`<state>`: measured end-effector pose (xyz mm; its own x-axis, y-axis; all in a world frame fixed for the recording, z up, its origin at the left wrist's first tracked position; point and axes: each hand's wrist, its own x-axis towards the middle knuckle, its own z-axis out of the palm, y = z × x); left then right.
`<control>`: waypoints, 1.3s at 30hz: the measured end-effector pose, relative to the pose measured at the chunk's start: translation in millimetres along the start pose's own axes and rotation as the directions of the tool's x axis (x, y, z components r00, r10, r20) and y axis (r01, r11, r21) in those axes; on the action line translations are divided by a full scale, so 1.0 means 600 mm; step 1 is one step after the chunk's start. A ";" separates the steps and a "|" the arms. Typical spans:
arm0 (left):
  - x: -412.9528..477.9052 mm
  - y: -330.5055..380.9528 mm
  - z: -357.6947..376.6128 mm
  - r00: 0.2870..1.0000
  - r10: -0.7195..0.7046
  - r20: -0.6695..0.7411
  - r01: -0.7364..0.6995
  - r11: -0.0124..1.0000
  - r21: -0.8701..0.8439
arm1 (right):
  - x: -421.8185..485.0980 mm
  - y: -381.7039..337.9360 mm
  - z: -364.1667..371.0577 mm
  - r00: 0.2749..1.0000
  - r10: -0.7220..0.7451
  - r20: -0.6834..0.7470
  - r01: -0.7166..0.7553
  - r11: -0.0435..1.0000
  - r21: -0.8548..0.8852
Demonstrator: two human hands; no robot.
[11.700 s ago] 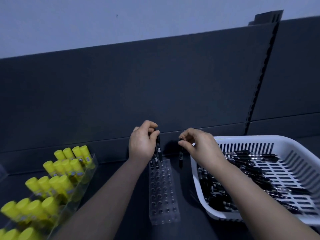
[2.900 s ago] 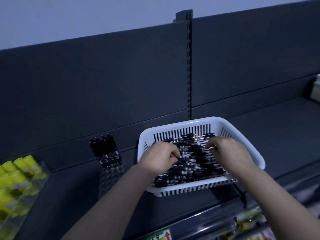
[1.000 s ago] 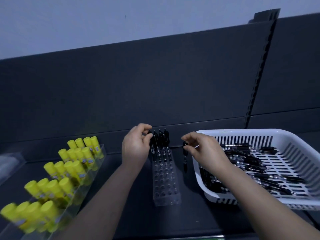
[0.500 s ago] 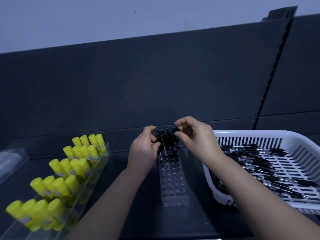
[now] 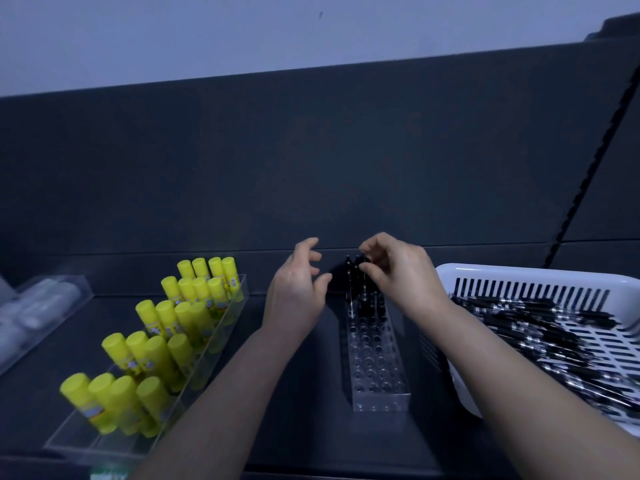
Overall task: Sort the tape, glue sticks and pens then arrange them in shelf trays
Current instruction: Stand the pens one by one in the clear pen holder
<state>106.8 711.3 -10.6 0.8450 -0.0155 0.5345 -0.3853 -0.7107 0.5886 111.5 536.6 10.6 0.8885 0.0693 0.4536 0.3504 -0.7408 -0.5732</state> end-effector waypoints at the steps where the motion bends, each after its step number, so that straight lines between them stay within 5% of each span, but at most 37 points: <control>1: 0.001 0.000 0.000 1.000 0.003 -0.002 -0.003 1.000 -0.003 | -0.002 0.001 0.001 1.000 0.003 0.008 -0.003 1.000 -0.006; 14: 0.000 0.006 -0.008 0.999 0.020 0.042 -0.021 0.999 0.035 | -0.015 0.016 0.026 0.986 0.088 0.142 -0.065 0.985 -0.160; 25: 0.004 0.049 0.024 0.960 0.057 0.274 -0.151 0.930 0.336 | -0.057 0.031 -0.048 0.999 -0.003 -0.038 -0.010 0.941 -0.338; 33: -0.020 0.044 0.041 0.979 0.196 0.049 -0.201 0.918 0.341 | -0.069 0.038 -0.044 1.000 0.026 0.002 -0.024 0.933 -0.358; 39: -0.020 0.036 0.043 0.981 0.174 0.086 -0.193 0.913 0.360 | -0.062 0.033 -0.033 0.999 0.031 0.039 -0.016 0.939 -0.345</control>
<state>97.9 677.9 -20.2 0.7937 -0.1993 0.5747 -0.3817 -0.8988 0.2156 79.4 506.3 -3.9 0.9098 0.0722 0.4087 0.2128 -0.9266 -0.3100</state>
